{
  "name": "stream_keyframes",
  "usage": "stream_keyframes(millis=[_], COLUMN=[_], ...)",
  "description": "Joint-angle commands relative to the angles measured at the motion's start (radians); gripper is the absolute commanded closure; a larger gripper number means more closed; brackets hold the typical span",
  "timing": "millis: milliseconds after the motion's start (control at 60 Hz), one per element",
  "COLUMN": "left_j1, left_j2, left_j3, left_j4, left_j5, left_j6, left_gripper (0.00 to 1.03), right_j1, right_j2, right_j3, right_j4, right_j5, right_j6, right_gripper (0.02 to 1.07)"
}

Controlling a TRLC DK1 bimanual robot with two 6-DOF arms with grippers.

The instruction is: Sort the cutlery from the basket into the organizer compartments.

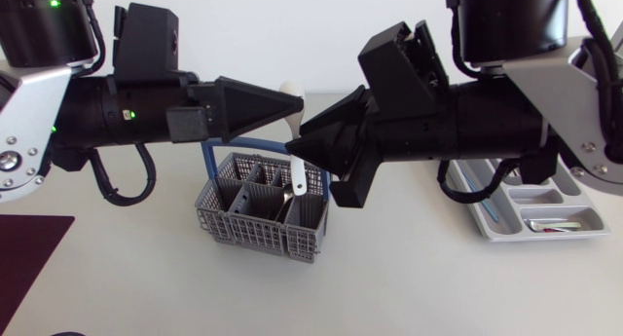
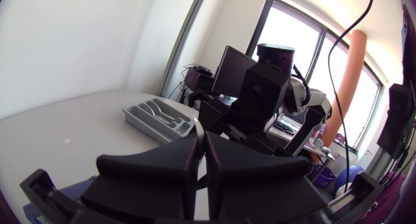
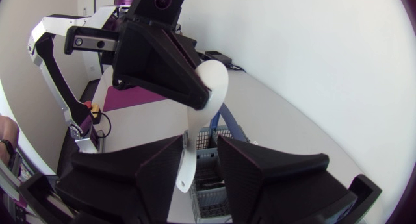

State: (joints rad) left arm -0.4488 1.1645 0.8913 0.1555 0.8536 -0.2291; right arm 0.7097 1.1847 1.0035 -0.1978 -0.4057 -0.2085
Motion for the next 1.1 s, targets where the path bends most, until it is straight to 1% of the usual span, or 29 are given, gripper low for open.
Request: stream_keyframes(millis=[0, 83, 100, 200, 250, 317, 383, 433, 450, 483, 500, 517, 550, 633, 683, 783, 817, 850, 917, 967, 1000, 1050, 1083], left_j1=[0.013, 0.016, 0.016, 0.019, 0.021, 0.021, 0.019, 0.024, 0.025, 0.03, 0.032, 0.033, 0.045, 0.107, 0.136, 0.216, 0.239, 0.249, 0.249, 0.223, 0.19, 0.163, 0.128], left_j2=[0.014, 0.014, 0.014, 0.014, 0.014, 0.015, 0.015, 0.017, 0.017, 0.017, 0.017, 0.017, 0.014, 0.006, 0.003, 0.003, 0.001, -0.005, -0.02, -0.026, -0.039, -0.055, -0.068], left_j3=[0.015, 0.012, 0.012, 0.009, 0.008, 0.005, 0.003, 0.008, 0.011, 0.02, 0.021, 0.031, 0.046, 0.095, 0.126, 0.173, 0.184, 0.182, 0.169, 0.166, 0.143, 0.098, 0.067], left_j4=[0.018, 0.019, 0.019, 0.019, 0.019, 0.022, 0.024, 0.024, 0.024, 0.022, 0.022, 0.022, 0.019, 0.021, 0.018, 0.007, -0.008, -0.02, -0.077, -0.177, -0.24, -0.272, -0.287], left_j5=[0.022, 0.024, 0.024, 0.025, 0.027, 0.028, 0.03, 0.03, 0.03, 0.03, 0.03, 0.03, 0.028, 0.012, -0.011, -0.062, -0.093, -0.11, -0.131, -0.179, -0.208, -0.258, -0.28], left_j6=[-0.032, -0.033, -0.033, -0.044, -0.05, -0.058, -0.062, -0.082, -0.087, -0.09, -0.09, -0.09, -0.093, -0.115, -0.118, -0.136, -0.128, -0.102, 0.014, 0.145, 0.251, 0.344, 0.398], left_gripper=[1.0, 1.0, 1.0, 0.99, 0.96, 0.95, 0.84, 0.69, 0.66, 0.54, 0.52, 0.45, 0.37, 0.22, 0.19, 0.19, 0.19, 0.19, 0.19, 0.19, 0.19, 0.19, 0.2], right_j1=[0.014, 0.02, 0.02, 0.022, 0.022, 0.022, 0.022, 0.022, 0.022, 0.022, 0.02, 0.02, 0.017, 0.002, -0.009, -0.061, -0.082, -0.111, -0.171, -0.216, -0.276, -0.332, -0.375], right_j2=[0.013, 0.012, 0.012, 0.012, 0.01, 0.009, 0.007, 0.009, 0.009, 0.01, 0.01, 0.01, 0.01, 0.003, -0.004, -0.04, -0.059, -0.076, -0.114, -0.142, -0.172, -0.197, -0.214], right_j3=[0.024, 0.03, 0.03, 0.033, 0.032, 0.03, 0.03, 0.032, 0.032, 0.03, 0.03, 0.029, 0.027, 0.023, 0.02, -0.006, -0.02, -0.032, -0.06, -0.086, -0.109, -0.134, -0.152], right_j4=[0.003, -0.006, -0.008, -0.025, -0.028, -0.034, -0.043, -0.054, -0.057, -0.065, -0.066, -0.071, -0.078, -0.107, -0.124, -0.166, -0.18, -0.19, -0.213, -0.223, -0.235, -0.242, -0.244], right_j5=[-0.012, -0.018, -0.019, -0.024, -0.027, -0.028, -0.028, -0.028, -0.028, -0.03, -0.03, -0.03, -0.03, -0.03, -0.03, -0.028, -0.025, -0.024, -0.021, 0.001, 0.004, 0.011, 0.021], right_j6=[0.026, 0.024, 0.024, 0.023, 0.023, 0.023, 0.018, 0.015, 0.014, 0.011, 0.011, 0.009, 0.006, -0.005, -0.015, -0.038, -0.048, -0.058, -0.088, -0.117, -0.143, -0.172, -0.198], right_gripper=[0.89, 1.01, 1.01, 1.02, 1.02, 1.02, 1.02, 1.02, 1.02, 1.02, 1.02, 1.02, 1.02, 1.02, 1.02, 1.02, 1.02, 1.02, 1.02, 1.02, 1.02, 1.02, 1.02])
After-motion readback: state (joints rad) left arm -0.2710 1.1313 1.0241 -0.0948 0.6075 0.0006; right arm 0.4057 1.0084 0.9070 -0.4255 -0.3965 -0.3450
